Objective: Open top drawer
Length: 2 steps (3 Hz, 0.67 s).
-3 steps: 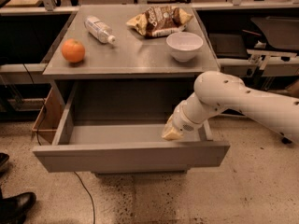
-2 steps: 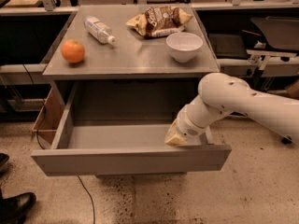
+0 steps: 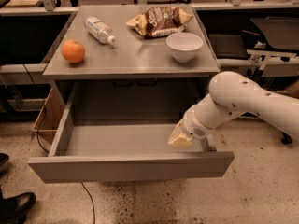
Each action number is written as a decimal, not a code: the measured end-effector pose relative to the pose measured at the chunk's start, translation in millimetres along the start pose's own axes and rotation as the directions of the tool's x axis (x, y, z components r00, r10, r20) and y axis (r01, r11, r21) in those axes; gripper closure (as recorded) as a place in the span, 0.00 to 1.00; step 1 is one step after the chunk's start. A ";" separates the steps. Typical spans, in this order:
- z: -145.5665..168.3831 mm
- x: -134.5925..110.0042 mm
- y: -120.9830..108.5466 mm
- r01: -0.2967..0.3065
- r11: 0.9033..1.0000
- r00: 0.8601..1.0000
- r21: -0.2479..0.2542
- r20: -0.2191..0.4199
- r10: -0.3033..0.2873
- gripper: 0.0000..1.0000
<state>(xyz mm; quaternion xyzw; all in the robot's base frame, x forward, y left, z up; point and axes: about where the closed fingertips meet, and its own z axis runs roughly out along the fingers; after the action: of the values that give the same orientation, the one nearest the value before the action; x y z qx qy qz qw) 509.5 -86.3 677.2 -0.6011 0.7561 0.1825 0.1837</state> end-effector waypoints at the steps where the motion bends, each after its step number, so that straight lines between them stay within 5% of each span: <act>1: -34.3 -19.2 -27.2 -0.022 0.998 0.992 0.055 0.127 0.015 1.00; 2: -89.0 -35.7 -49.6 -0.037 0.990 0.973 0.133 0.231 0.005 1.00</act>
Offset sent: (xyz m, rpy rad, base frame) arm 0.0750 -0.0366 0.1288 0.2673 -0.2271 -0.1336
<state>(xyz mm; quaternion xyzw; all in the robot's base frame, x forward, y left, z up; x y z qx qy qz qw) 560.2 -110.9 769.3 -0.5540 0.7467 0.2006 0.3087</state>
